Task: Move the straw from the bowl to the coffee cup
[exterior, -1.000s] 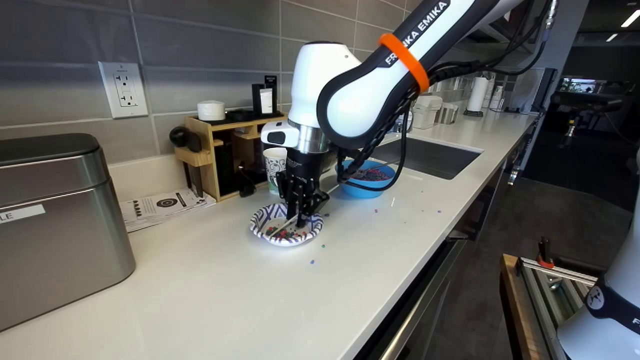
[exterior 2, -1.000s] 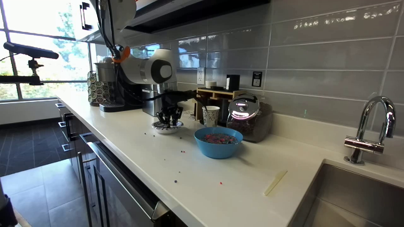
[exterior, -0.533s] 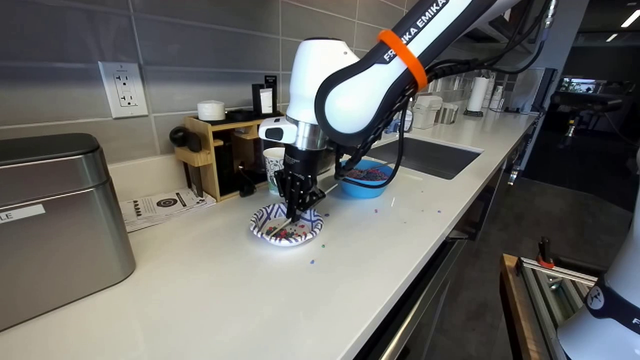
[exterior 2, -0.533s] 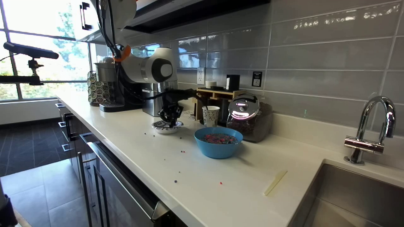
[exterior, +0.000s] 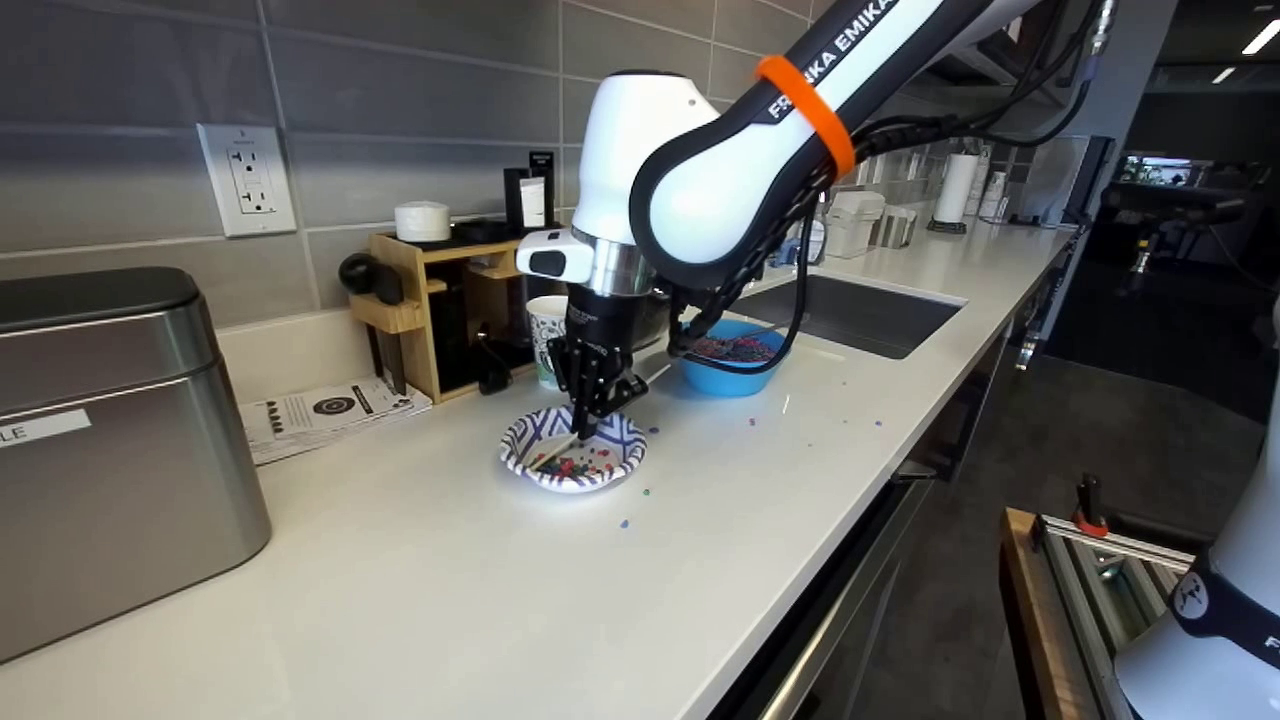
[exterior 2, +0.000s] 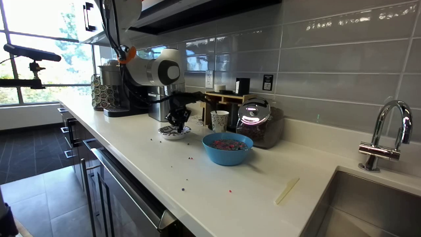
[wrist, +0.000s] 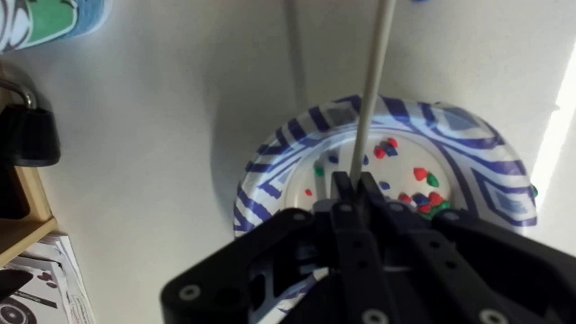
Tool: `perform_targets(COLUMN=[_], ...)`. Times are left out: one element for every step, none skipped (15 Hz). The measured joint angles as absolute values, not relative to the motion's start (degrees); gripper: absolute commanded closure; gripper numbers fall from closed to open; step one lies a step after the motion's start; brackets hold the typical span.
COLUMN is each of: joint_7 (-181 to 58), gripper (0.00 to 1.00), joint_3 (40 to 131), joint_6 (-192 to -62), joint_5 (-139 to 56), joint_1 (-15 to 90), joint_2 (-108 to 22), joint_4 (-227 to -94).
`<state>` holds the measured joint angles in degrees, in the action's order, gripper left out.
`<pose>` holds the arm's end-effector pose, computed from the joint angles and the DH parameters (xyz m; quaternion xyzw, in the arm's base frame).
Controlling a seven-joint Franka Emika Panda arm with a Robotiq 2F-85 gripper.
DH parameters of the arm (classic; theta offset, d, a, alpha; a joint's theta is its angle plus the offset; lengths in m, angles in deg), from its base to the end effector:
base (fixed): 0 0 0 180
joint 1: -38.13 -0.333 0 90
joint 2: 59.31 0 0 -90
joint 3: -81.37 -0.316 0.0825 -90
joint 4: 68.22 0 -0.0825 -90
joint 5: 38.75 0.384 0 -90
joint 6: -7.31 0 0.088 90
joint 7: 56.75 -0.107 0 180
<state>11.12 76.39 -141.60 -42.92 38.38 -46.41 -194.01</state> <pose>0.5700 0.0480 0.2994 0.7861 0.6114 0.0702 0.0571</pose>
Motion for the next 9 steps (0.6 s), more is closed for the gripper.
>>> perform_targets(joint_7=[11.1, 11.1, 11.1, 11.1, 11.1, 11.1, 11.1, 11.2, 11.3], gripper=[0.99, 0.99, 0.99, 0.99, 0.99, 0.99, 0.99, 0.99, 0.99], joint_3=[76.4, 76.4, 76.4, 76.4, 76.4, 76.4, 76.3, 76.2, 76.2], joint_6=[-141.6, -141.6, -141.6, -141.6, -141.6, -141.6, -141.7, -142.0, -142.5], joint_5=[-42.9, -42.9, -42.9, -42.8, -42.6, -42.2, -41.3, -40.3, -38.8], joint_1=[38.4, 38.4, 38.4, 38.4, 38.5, 38.6, 38.8, 38.9, 39.1], joint_2=[-46.6, -46.8, -47.1, -47.4, -47.8, -48.3, -48.9, -49.7, -50.6], joint_4=[-194.0, -194.0, -194.1, -194.2, -194.3, -194.4, -194.6, -194.9, -195.4])
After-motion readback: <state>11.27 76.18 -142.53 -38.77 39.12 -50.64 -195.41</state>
